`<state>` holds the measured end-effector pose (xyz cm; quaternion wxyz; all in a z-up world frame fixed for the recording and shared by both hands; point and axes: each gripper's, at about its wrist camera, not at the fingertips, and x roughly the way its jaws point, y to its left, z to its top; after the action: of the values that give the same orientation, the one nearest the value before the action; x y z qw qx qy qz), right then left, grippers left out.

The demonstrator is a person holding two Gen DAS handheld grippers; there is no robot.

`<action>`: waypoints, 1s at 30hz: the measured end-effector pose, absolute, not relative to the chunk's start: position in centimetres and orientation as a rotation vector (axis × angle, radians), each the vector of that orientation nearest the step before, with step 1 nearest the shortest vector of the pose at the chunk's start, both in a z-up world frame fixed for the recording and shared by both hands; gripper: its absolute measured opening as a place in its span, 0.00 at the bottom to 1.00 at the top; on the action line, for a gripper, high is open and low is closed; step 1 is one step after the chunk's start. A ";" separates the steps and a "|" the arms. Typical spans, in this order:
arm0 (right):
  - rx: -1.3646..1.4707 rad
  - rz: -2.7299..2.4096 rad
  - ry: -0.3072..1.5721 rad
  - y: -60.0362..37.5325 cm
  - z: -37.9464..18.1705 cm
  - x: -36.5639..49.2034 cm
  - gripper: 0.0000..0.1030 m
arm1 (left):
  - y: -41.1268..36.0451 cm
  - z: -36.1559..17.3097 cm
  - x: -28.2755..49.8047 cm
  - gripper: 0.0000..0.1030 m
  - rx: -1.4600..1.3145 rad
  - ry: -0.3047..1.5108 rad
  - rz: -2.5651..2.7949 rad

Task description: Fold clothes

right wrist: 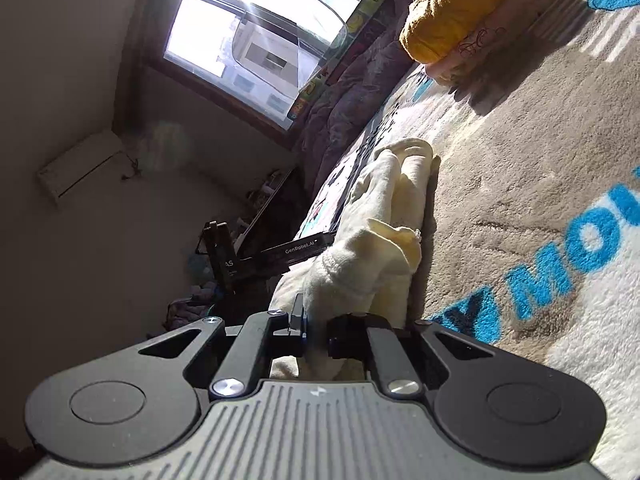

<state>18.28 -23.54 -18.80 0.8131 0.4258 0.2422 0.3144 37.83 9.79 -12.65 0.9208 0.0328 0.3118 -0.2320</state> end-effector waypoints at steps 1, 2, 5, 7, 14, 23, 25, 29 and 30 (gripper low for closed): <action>0.907 0.668 0.516 -23.5 -18.8 18.2 0.11 | 10.1 -11.9 37.3 0.94 0.044 0.607 -0.473; 0.905 0.666 0.515 -23.5 -18.8 18.2 0.11 | 10.6 -11.1 36.8 0.94 0.008 0.574 -0.467; 0.900 0.657 0.513 -23.5 -18.8 18.0 0.11 | 13.3 -9.5 35.9 0.94 -0.150 0.509 -0.407; 0.900 0.654 0.514 -23.6 -18.8 17.9 0.11 | 15.4 -8.9 35.1 0.94 -0.252 0.473 -0.355; 0.911 0.668 0.492 -23.6 -18.5 18.0 0.11 | 15.6 -9.1 32.4 0.94 -0.191 0.587 -0.220; 0.924 0.685 0.400 -24.5 -17.5 17.3 0.12 | 15.6 -10.0 32.5 0.78 -0.212 0.436 -0.200; 0.929 0.704 0.380 -24.9 -17.2 16.8 0.12 | 15.0 -10.2 33.4 0.78 -0.184 0.433 -0.225; 0.929 0.754 0.342 -24.9 -16.7 16.1 0.11 | 13.2 -11.0 35.2 0.65 -0.123 0.506 -0.296; 0.932 0.767 0.346 -24.7 -16.7 16.2 0.11 | 12.6 -11.3 35.6 0.49 -0.094 0.518 -0.322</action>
<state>16.19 -24.72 -16.73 0.8094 0.4359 0.1617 0.3589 35.59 12.62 -11.29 0.9528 -0.0462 0.2548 -0.1583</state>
